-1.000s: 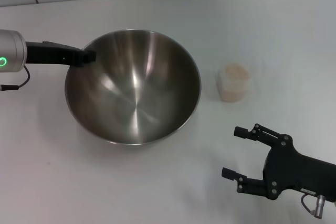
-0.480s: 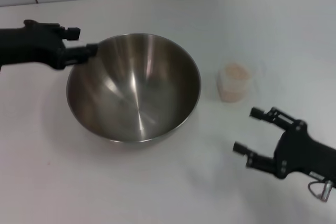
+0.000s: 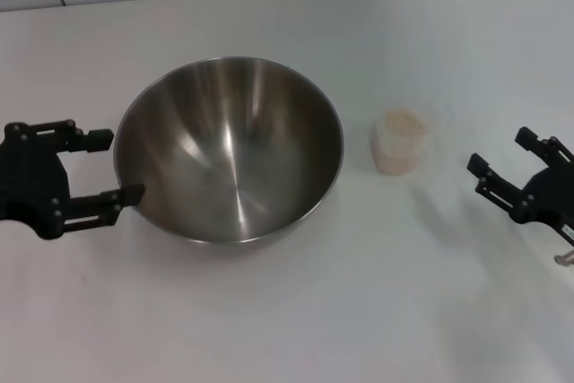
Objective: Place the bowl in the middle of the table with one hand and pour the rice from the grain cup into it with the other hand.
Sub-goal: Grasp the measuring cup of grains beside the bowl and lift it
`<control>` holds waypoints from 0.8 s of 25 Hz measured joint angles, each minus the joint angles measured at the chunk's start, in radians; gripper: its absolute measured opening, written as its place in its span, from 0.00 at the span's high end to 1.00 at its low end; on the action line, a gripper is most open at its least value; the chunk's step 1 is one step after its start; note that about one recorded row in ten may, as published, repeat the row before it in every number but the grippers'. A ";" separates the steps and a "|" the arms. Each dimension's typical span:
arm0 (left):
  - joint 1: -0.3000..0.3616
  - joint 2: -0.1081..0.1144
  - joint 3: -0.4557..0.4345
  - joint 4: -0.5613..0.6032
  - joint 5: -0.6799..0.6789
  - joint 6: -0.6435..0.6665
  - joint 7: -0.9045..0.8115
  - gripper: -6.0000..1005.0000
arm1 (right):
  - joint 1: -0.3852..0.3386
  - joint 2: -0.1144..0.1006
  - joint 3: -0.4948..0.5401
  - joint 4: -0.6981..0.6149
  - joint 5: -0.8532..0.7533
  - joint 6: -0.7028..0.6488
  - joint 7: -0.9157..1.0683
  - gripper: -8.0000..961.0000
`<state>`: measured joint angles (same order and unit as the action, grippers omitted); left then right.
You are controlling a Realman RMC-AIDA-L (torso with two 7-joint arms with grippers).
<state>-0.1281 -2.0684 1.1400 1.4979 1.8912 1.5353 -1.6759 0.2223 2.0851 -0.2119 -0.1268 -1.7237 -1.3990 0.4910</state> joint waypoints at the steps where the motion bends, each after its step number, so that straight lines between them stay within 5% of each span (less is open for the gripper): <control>1: 0.003 -0.001 0.000 -0.013 -0.001 -0.004 0.010 0.29 | 0.012 0.001 0.000 0.005 0.000 0.024 -0.001 0.14; 20: -0.029 0.001 0.010 -0.074 0.002 -0.017 0.013 0.26 | 0.136 0.000 0.095 0.090 0.003 0.211 -0.081 0.14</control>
<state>-0.1570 -2.0677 1.1500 1.4237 1.8928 1.5185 -1.6625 0.3586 2.0853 -0.1169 -0.0369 -1.7212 -1.1878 0.4103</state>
